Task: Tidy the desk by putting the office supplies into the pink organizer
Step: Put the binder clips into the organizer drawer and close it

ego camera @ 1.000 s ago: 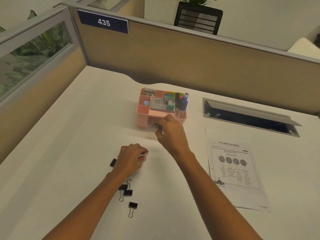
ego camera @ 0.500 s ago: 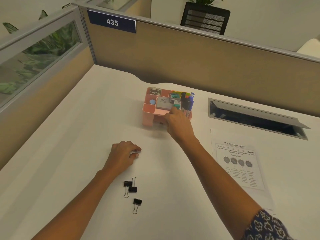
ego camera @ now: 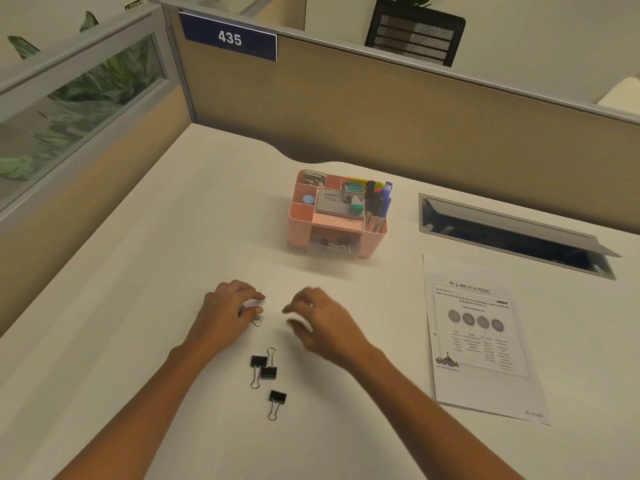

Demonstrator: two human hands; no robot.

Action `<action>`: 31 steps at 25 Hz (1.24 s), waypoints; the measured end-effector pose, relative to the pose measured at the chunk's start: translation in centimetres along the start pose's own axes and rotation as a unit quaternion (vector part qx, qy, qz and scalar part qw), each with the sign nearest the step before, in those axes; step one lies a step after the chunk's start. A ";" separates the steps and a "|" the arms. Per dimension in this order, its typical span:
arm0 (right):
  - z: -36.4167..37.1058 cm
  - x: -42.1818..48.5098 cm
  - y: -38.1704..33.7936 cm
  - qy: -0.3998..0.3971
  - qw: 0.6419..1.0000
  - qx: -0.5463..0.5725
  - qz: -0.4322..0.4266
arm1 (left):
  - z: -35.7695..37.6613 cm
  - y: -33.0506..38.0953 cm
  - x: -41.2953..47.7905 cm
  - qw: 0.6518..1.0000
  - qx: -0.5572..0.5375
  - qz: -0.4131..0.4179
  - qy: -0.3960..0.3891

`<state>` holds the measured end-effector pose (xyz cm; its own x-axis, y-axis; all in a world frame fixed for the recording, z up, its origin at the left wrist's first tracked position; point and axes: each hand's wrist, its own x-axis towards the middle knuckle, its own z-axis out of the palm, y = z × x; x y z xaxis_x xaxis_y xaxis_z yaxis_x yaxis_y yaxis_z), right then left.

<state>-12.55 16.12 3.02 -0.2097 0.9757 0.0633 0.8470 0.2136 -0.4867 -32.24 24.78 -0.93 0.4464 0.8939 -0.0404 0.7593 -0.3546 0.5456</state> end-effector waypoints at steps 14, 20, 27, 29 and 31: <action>3.6 -3.9 1.0 -0.106 0.988 -0.065 -0.091 | 0.2 1.1 -5.4 0.998 -0.013 0.006 -0.069; 1.9 -2.7 1.5 -0.092 0.991 -0.054 0.085 | 0.9 2.7 -6.0 0.989 0.069 0.021 -0.125; 2.4 -2.2 0.2 -0.110 0.976 -0.078 0.169 | 0.4 2.2 -6.2 0.989 0.099 0.031 -0.103; 2.7 -1.7 -0.2 -0.093 0.974 -0.090 0.184 | 0.5 2.1 -6.0 0.995 0.066 0.015 -0.071; 2.9 -1.3 -0.5 -0.074 0.970 -0.085 0.217 | 0.7 2.3 -5.7 0.996 0.063 -0.003 -0.055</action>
<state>-14.13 14.64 0.70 0.1281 0.9604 -0.2476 0.9370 -0.1990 -0.2870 -32.73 18.70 -0.01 0.4856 0.8630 -0.1396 0.8127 -0.3869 0.4356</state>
